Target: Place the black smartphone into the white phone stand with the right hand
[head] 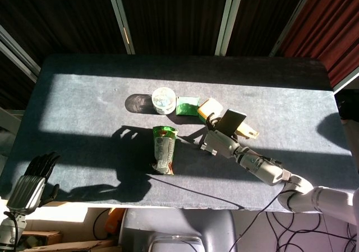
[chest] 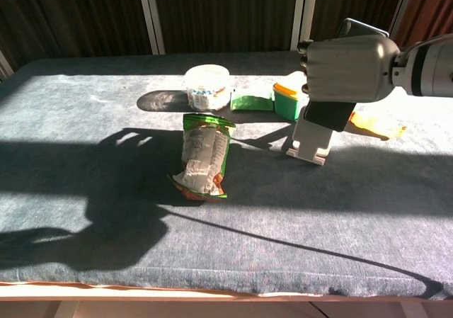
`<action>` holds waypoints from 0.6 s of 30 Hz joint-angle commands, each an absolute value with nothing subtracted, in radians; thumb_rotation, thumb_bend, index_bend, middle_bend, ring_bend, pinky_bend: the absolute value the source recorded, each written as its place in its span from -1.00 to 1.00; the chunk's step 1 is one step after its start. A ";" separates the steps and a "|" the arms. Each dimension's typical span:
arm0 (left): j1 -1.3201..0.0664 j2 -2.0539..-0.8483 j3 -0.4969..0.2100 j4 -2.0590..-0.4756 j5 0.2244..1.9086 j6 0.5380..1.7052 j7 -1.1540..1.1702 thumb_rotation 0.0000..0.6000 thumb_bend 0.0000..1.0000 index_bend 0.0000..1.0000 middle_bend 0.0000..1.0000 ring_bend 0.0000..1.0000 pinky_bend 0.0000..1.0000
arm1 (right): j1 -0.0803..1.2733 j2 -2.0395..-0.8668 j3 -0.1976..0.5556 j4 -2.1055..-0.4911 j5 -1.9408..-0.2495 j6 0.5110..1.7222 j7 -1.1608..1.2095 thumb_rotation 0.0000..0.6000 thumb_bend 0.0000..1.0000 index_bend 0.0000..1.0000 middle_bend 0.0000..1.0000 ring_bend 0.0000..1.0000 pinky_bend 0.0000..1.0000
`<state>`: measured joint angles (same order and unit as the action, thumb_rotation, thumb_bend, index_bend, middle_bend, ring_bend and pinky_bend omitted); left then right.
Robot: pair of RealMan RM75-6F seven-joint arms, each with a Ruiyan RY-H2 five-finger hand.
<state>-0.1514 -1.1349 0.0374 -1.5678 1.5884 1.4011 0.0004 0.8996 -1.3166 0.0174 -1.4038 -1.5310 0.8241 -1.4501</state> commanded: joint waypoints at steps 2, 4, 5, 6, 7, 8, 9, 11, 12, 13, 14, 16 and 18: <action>-0.151 -1.133 0.040 -1.566 1.593 1.403 -0.006 1.00 -0.13 -1.00 -1.00 -1.00 -0.87 | 0.881 -1.296 0.041 -1.483 -1.418 0.809 -1.590 1.00 -0.37 0.82 0.29 0.02 -0.15; -0.152 -1.132 0.040 -1.566 1.594 1.402 -0.009 1.00 -0.13 -1.00 -1.00 -1.00 -0.87 | 0.874 -1.297 0.047 -1.506 -1.363 0.818 -1.655 1.00 -0.37 0.82 0.29 0.02 -0.16; -0.152 -1.131 0.041 -1.565 1.595 1.401 -0.010 1.00 -0.13 -1.00 -1.00 -1.00 -0.87 | 0.872 -1.299 0.049 -1.515 -1.338 0.824 -1.684 1.00 -0.37 0.82 0.29 0.02 -0.17; -0.152 -1.131 0.042 -1.565 1.596 1.401 -0.011 1.00 -0.13 -1.00 -1.00 -1.00 -0.87 | 0.872 -1.302 0.050 -1.523 -1.313 0.828 -1.709 1.00 -0.37 0.82 0.29 0.02 -0.18; -0.153 -1.131 0.043 -1.565 1.598 1.400 -0.010 1.00 -0.13 -1.00 -1.00 -1.00 -0.87 | 0.874 -1.308 0.053 -1.531 -1.280 0.832 -1.739 1.00 -0.37 0.82 0.29 0.02 -0.19; -0.153 -1.132 0.043 -1.565 1.599 1.400 -0.010 1.00 -0.13 -1.00 -1.00 -1.00 -0.87 | 0.878 -1.313 0.054 -1.534 -1.257 0.836 -1.759 1.00 -0.37 0.82 0.29 0.02 -0.19; -0.153 -1.132 0.044 -1.565 1.599 1.399 -0.010 1.00 -0.13 -1.00 -1.00 -1.00 -0.87 | 0.883 -1.319 0.056 -1.536 -1.236 0.838 -1.775 1.00 -0.38 0.82 0.29 0.02 -0.19; -0.153 -1.133 0.045 -1.565 1.600 1.398 -0.009 1.00 -0.13 -1.00 -1.00 -1.00 -0.87 | 0.897 -1.337 0.059 -1.534 -1.195 0.843 -1.804 1.00 -0.39 0.82 0.29 0.02 -0.20; -0.153 -1.133 0.045 -1.564 1.600 1.398 -0.009 1.00 -0.13 -1.00 -1.00 -1.00 -0.87 | 0.904 -1.345 0.058 -1.532 -1.180 0.844 -1.814 1.00 -0.39 0.82 0.29 0.01 -0.20; -0.153 -1.133 0.046 -1.565 1.600 1.398 -0.009 1.00 -0.13 -1.00 -1.00 -1.00 -0.87 | 0.913 -1.355 0.056 -1.529 -1.164 0.844 -1.824 1.00 -0.39 0.82 0.29 0.01 -0.20; -0.153 -1.133 0.046 -1.565 1.600 1.399 -0.008 1.00 -0.13 -1.00 -1.00 -1.00 -0.87 | 0.921 -1.361 0.052 -1.526 -1.156 0.843 -1.833 1.00 -0.40 0.82 0.29 0.01 -0.20; -0.153 -1.134 0.046 -1.564 1.599 1.398 -0.007 1.00 -0.13 -1.00 -1.00 -1.00 -0.87 | 0.938 -1.374 0.044 -1.521 -1.135 0.841 -1.846 1.00 -0.40 0.82 0.29 0.01 -0.20; -0.153 -1.134 0.045 -1.563 1.597 1.397 -0.007 1.00 -0.13 -1.00 -1.00 -1.00 -0.87 | 0.950 -1.385 0.040 -1.518 -1.116 0.844 -1.852 1.00 -0.40 0.82 0.29 0.01 -0.20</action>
<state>-0.1530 -1.1337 0.0454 -1.5635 1.5970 1.3965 -0.0069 0.9428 -1.3761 0.0444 -1.5208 -1.1262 0.8419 -1.8455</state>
